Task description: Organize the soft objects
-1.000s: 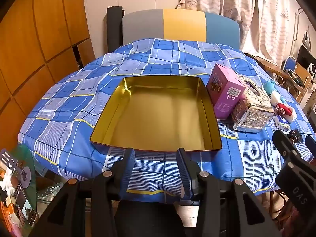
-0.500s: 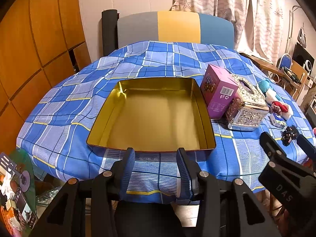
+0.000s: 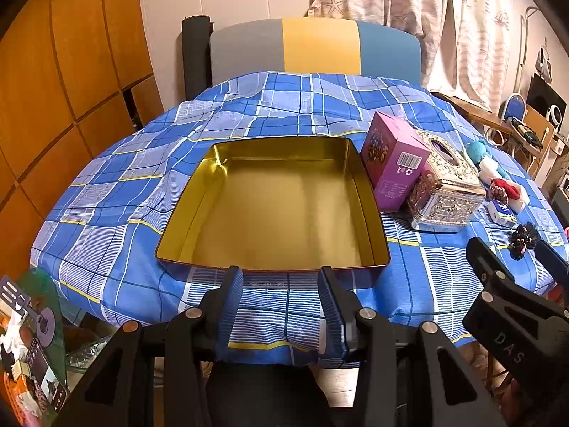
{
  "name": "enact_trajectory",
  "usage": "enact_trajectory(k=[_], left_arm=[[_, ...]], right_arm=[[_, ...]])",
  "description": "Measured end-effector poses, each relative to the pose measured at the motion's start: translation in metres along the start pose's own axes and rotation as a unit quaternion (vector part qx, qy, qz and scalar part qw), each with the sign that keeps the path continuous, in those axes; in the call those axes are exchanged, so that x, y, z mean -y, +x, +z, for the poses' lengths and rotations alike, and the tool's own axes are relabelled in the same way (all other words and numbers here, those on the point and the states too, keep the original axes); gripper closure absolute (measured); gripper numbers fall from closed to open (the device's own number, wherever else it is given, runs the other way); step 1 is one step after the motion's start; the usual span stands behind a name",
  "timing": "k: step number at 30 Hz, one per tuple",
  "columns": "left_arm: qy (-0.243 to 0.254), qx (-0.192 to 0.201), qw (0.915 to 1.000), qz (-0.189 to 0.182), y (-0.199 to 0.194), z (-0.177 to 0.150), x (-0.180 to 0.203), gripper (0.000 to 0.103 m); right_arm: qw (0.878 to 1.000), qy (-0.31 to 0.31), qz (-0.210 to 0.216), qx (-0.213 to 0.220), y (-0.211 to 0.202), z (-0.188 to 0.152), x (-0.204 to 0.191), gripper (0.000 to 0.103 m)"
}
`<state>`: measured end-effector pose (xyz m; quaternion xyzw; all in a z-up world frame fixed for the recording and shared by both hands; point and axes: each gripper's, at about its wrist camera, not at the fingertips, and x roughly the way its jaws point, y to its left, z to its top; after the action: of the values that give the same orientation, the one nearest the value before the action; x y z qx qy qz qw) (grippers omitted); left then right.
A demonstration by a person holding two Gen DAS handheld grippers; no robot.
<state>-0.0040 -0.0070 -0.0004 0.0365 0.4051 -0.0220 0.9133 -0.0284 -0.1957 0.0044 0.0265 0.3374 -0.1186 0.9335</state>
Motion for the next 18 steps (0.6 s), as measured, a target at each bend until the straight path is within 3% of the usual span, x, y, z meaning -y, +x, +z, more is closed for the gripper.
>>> enact_trajectory(k=[18], left_arm=[[0.002,-0.006,1.0,0.001,0.0041,-0.0007,-0.0002,0.059]], right_arm=[[1.0,0.002,0.0,-0.004,0.001,0.0008,0.0008,0.0]])
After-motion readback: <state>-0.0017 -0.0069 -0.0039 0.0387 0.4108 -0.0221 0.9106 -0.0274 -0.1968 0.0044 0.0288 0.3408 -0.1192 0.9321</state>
